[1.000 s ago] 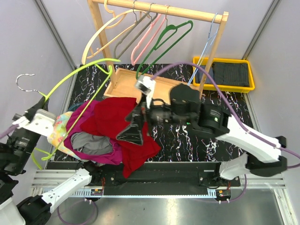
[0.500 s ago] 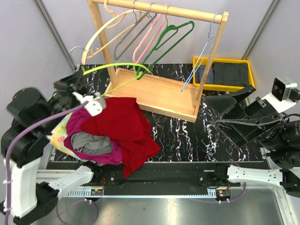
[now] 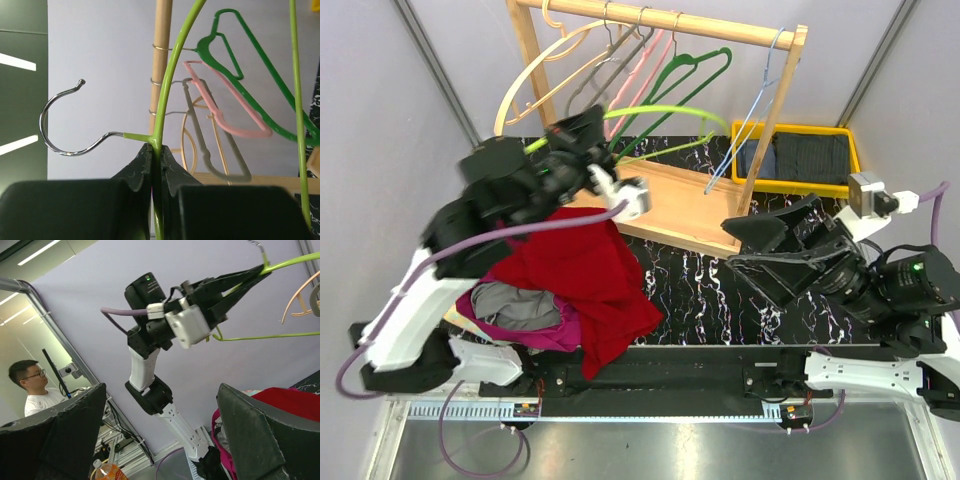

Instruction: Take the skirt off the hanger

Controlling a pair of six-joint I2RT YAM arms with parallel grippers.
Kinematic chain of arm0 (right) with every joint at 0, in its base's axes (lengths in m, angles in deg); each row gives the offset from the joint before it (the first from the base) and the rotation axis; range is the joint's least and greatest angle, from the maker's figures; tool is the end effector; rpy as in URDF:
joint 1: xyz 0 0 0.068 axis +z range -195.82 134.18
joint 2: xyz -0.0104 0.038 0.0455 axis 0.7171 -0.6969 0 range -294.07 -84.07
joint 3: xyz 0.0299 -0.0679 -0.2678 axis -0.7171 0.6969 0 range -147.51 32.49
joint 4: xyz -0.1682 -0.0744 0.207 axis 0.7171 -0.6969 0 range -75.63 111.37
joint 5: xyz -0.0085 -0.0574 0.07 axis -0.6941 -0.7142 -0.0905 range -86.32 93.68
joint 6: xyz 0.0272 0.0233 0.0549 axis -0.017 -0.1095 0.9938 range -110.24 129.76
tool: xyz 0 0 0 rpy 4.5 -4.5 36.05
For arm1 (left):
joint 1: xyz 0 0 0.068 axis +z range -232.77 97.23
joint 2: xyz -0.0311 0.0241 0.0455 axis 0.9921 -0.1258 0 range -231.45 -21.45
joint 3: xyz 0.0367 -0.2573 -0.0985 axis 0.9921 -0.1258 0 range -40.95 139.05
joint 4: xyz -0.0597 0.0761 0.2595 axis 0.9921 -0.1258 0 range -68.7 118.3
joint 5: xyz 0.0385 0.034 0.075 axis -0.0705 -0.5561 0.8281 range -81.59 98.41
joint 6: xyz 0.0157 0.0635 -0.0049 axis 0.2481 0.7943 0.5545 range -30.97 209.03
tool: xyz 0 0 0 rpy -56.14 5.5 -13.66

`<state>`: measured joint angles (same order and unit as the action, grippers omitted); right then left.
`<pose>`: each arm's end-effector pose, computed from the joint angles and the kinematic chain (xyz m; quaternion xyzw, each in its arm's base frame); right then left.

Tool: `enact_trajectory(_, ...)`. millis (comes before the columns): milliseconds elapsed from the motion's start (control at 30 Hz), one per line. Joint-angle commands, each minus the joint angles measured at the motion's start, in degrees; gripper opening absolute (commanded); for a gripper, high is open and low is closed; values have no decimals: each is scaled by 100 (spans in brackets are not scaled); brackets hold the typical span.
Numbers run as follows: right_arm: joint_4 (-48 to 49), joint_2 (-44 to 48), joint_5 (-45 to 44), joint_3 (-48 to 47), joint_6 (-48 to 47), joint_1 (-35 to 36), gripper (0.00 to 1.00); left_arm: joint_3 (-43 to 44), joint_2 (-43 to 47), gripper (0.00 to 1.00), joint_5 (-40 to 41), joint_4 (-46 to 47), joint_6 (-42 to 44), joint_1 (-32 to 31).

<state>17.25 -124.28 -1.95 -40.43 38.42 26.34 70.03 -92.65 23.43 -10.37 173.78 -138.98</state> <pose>0.0390 0.1050 0.5391 -0.1498 0.4893 0.6459 0.5666 0.1332 -0.1751 0.5842 0.6232 0.3200 0.2631 0.6634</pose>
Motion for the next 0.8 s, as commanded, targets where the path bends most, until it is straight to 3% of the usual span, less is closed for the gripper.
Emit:
enact_trajectory(0, 140, 276, -202, 103, 113, 0, 100, 275, -745, 0, 1516, 1282, 426, -294)
enact_trajectory(100, 148, 469, -228, 200, 174, -9, 100, 354, -1255, 0, 2238, 1731, 779, -514)
enact_trajectory(400, 122, 953, -255, 481, 324, 0, 100, 1382, -2503, 0, 3058, 2197, 1421, -681)
enact_trajectory(533, 87, 1207, -281, 621, 394, -9, 100, 1601, -2854, 0, 3103, 2759, 1878, -594)
enact_trajectory(767, 17, 1428, -246, 753, 473, -9, 100, 2673, -3707, 0, 2875, 2795, 2230, -383)
